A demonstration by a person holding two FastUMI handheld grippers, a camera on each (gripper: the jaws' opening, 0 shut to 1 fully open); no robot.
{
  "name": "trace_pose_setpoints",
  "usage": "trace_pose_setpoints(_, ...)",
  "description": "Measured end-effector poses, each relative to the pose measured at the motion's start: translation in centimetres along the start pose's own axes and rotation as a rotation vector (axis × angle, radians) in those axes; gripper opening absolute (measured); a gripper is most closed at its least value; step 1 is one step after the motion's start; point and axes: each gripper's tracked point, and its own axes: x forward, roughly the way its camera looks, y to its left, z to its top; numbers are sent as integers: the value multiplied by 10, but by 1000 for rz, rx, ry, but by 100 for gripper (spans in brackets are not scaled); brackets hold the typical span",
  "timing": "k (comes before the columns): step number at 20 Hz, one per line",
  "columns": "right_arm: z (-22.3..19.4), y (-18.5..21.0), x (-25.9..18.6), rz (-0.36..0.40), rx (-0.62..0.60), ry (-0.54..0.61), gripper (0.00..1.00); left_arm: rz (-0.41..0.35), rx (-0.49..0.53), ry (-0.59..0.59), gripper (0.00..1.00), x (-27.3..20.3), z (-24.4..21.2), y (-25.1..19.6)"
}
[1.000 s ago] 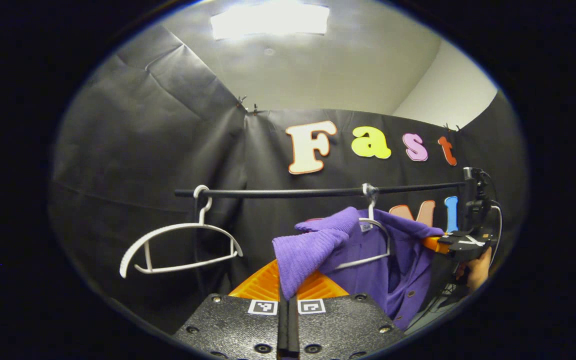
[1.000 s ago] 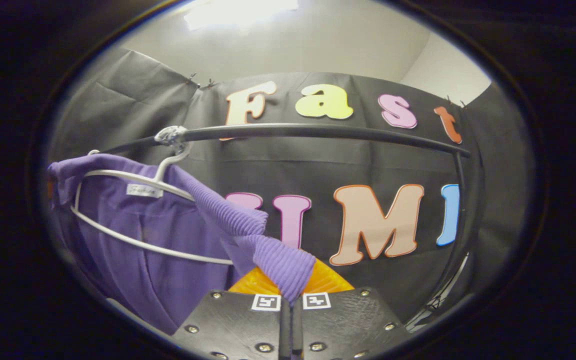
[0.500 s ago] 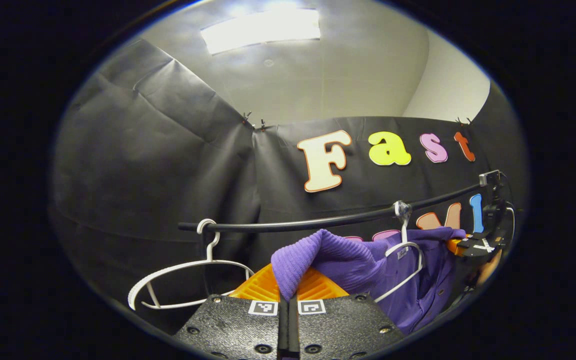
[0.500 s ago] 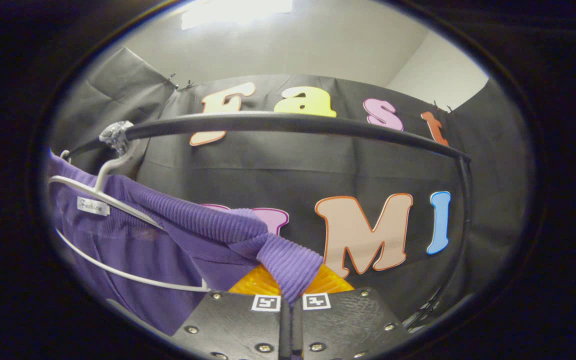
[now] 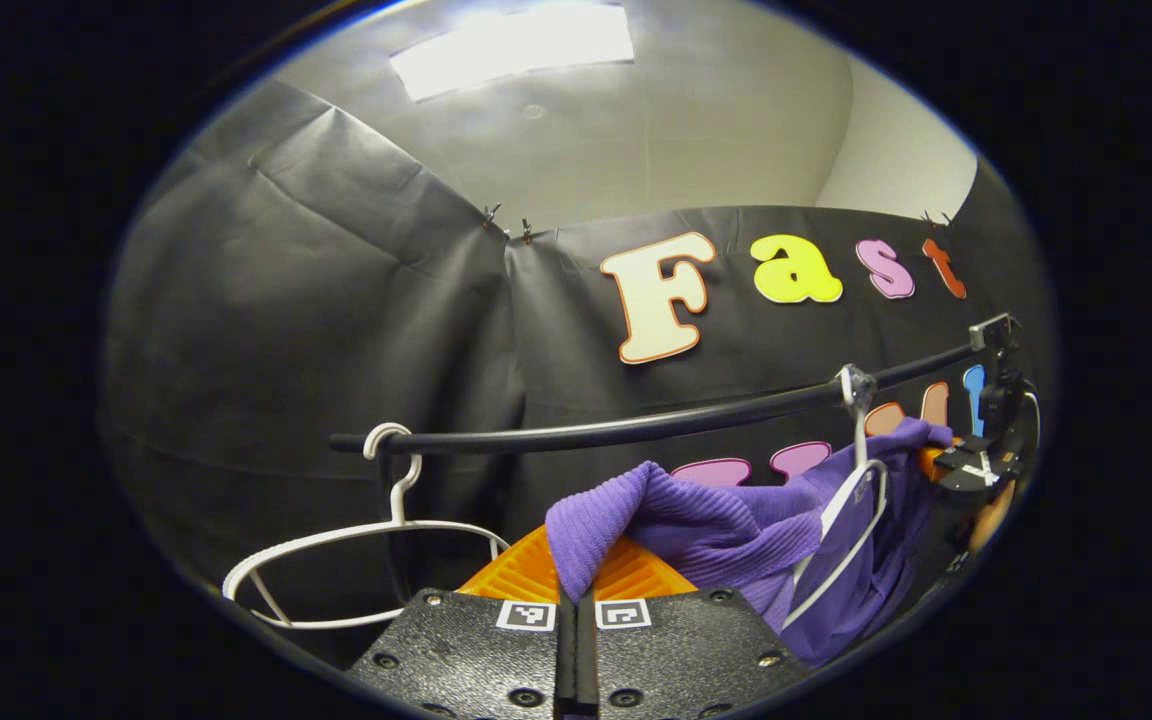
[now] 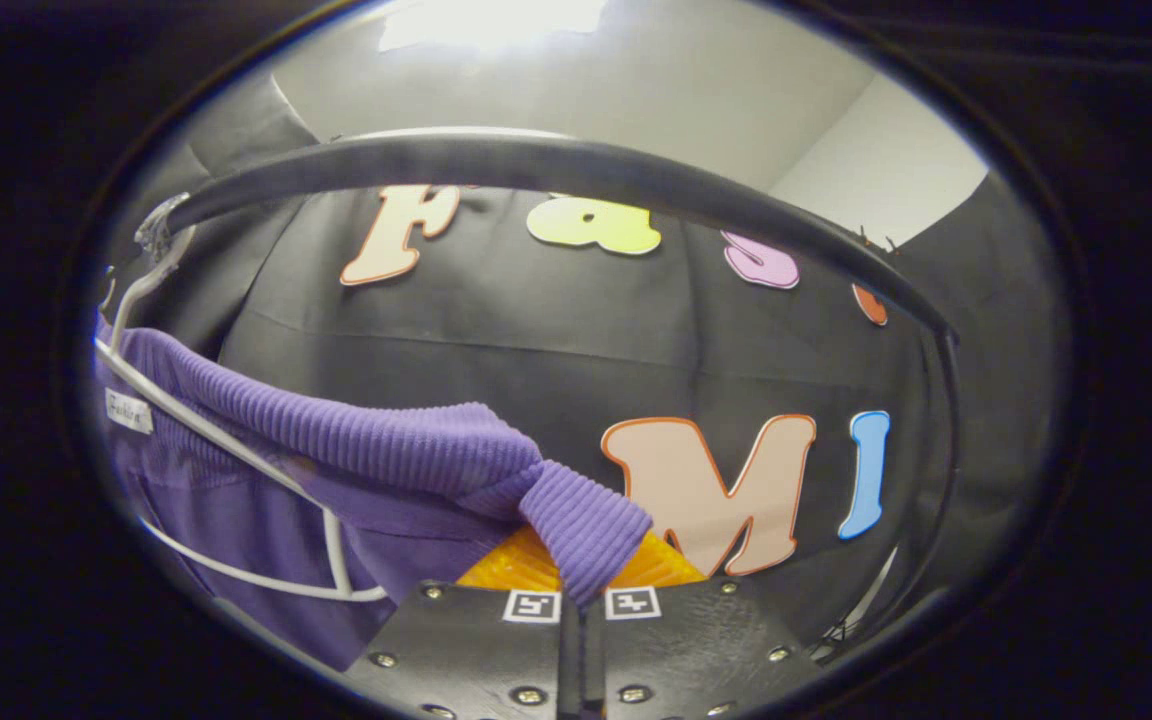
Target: Grasp the clothes on the hanger with both hands and then place them into the laundry hamper below.
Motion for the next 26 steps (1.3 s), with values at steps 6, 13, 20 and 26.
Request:
trace_pose_setpoints(6,-21,12,24,32,30,9,0,78,101,-53,0,30,1,13)
trace_pose_setpoints(13,-106,37,26,83,27,163,2,15,-49,83,0,36,-75,3)
trace_pose_setpoints(20,-173,46,4,78,145,323,0,0,-146,205,0,14,-154,-3)
trace_pose_setpoints(26,-223,44,-29,80,161,451,2,-64,-218,314,0,-10,-209,-27)
